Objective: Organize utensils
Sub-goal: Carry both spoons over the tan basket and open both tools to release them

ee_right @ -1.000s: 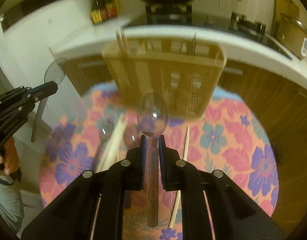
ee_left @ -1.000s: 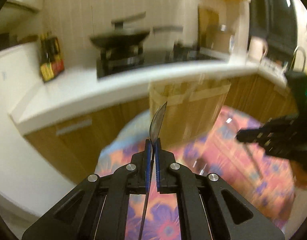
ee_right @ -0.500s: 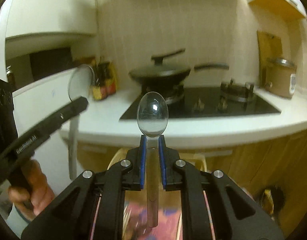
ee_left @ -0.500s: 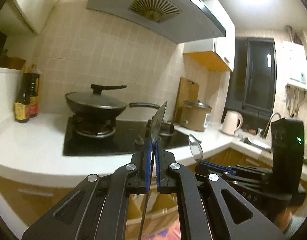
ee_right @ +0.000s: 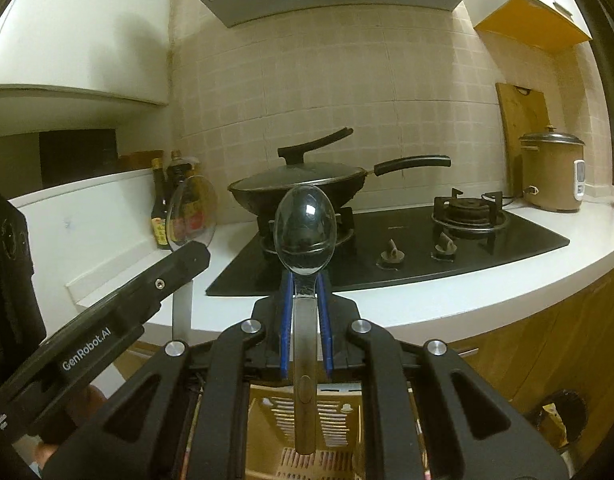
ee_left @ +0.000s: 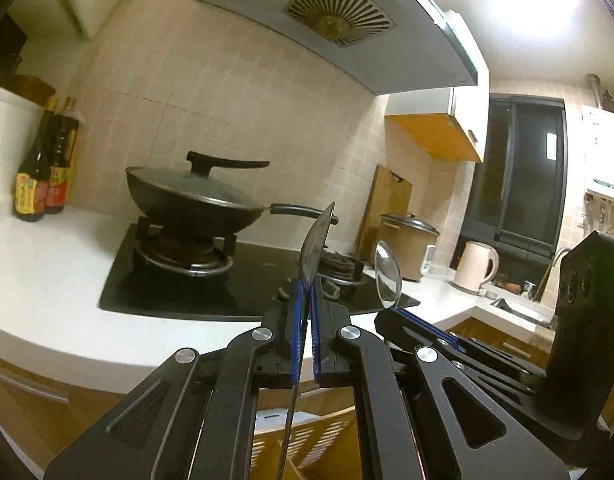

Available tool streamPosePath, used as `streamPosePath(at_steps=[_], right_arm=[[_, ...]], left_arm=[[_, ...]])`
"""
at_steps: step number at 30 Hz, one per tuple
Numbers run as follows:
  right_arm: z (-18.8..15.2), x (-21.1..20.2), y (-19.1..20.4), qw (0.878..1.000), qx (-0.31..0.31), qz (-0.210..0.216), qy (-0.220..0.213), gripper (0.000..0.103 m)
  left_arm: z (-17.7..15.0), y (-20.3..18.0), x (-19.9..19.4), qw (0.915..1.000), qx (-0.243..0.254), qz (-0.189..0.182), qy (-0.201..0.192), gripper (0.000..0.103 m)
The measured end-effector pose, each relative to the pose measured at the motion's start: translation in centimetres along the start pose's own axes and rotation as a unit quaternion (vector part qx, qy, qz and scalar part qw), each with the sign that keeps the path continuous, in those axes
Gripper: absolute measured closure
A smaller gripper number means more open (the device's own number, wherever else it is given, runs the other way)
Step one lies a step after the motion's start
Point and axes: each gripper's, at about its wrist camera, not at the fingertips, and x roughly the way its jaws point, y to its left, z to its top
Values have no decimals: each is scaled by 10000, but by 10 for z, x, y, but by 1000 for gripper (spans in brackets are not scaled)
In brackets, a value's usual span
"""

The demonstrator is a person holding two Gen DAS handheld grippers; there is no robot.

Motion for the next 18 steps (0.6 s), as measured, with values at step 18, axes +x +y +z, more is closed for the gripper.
streamPosePath(at_steps=[18], right_arm=[[-32,-33,-17,9979,262,293,521,79]], left_arm=[[-19,13,-35,9994,-100,34,337,82]])
